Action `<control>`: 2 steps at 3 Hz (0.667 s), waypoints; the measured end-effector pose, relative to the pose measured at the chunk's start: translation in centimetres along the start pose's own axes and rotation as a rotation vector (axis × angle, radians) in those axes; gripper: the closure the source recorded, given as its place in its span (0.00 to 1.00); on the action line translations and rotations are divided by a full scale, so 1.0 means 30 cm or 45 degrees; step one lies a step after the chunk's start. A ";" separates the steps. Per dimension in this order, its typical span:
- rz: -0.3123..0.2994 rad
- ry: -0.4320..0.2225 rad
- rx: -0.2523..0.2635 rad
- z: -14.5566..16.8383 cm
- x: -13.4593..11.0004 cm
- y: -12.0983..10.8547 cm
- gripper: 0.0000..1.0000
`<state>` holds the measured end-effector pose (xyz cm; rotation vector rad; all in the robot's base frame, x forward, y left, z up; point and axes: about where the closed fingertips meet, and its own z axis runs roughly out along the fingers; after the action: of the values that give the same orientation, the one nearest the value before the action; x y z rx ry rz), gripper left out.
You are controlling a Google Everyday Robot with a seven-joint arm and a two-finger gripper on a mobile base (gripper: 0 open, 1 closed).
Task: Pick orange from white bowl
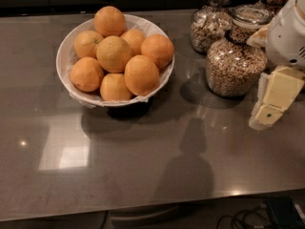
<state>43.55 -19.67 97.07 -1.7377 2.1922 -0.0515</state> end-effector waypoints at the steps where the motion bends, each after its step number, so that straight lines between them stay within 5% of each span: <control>1: -0.067 -0.098 -0.050 0.071 -0.103 0.057 0.00; 2: -0.233 -0.222 -0.088 0.123 -0.313 0.119 0.00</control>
Offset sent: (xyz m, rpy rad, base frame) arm -0.0043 0.1757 -0.0311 0.1890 -0.0142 0.4000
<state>43.07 -9.19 95.01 -1.8997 1.9293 0.1283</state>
